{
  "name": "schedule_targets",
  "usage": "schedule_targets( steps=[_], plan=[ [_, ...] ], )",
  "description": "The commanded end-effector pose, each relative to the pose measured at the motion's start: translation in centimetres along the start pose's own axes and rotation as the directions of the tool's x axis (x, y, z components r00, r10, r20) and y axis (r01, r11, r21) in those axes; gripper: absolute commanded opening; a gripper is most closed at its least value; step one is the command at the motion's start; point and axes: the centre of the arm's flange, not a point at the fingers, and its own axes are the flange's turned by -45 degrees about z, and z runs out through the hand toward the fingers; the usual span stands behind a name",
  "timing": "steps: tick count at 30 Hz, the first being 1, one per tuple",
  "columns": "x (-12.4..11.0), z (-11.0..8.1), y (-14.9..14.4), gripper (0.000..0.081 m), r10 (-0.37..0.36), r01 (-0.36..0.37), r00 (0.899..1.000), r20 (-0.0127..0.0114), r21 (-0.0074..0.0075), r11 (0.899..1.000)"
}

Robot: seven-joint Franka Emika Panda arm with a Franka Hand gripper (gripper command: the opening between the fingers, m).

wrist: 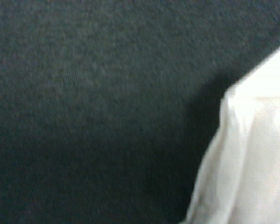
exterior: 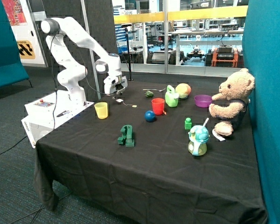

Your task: Prepare two cups of tea

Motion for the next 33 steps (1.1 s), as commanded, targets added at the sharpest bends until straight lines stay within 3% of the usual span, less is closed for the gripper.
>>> schedule_targets(
  steps=[1, 13, 23, 33],
  plan=[
    [1.2, 0.4, -0.3, 0.0616, 0.003, -0.003, 1.000, 0.0043, -0.0045, 1.000],
    [-0.3, 1.5, 0.5, 0.0610, 0.014, -0.014, 1.000, 0.0043, -0.0046, 1.000],
    [1.2, 1.7, 0.2, 0.0591, -0.009, 0.009, 1.000, 0.0044, -0.0045, 1.000],
    [1.0, 2.2, 0.3, 0.0563, -0.010, 0.010, 1.000, 0.0044, -0.0045, 1.000]
  ],
)
